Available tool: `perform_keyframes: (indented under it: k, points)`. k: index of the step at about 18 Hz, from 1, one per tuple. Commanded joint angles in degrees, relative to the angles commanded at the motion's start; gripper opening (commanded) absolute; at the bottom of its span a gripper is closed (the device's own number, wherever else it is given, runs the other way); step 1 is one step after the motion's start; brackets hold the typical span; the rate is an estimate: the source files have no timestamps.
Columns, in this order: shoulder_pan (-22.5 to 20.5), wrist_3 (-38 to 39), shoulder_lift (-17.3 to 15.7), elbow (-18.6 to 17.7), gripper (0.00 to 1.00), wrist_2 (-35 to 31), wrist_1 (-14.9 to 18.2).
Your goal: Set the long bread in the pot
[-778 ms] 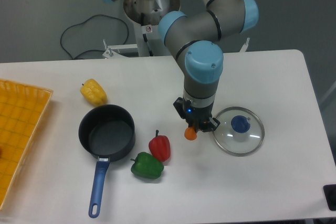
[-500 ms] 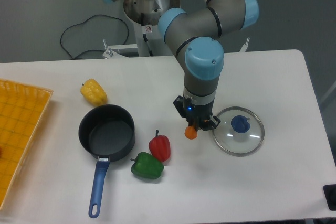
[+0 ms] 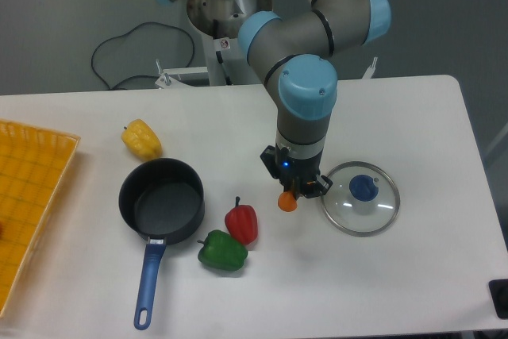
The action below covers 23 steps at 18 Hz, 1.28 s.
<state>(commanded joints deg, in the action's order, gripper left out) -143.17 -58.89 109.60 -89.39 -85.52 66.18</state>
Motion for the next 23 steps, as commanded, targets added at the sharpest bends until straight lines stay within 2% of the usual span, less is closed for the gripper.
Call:
perform_keyframes:
  k: [4,10,15,19,23]
  points:
    - [0.4,2.3,-0.1,0.1,0.25,2.0,0.0]
    - [1.8,6.6,-1.9,-0.1,0.25,4.2,-0.1]
    - [3.5,14.4,-2.8,-0.1,0.25,9.8,-0.7]
    - [6.5,16.8,-2.9,0.0,0.25,10.2,-0.7]
    - [6.7,20.2,-4.6,0.2,0.25,13.8,-0.8]
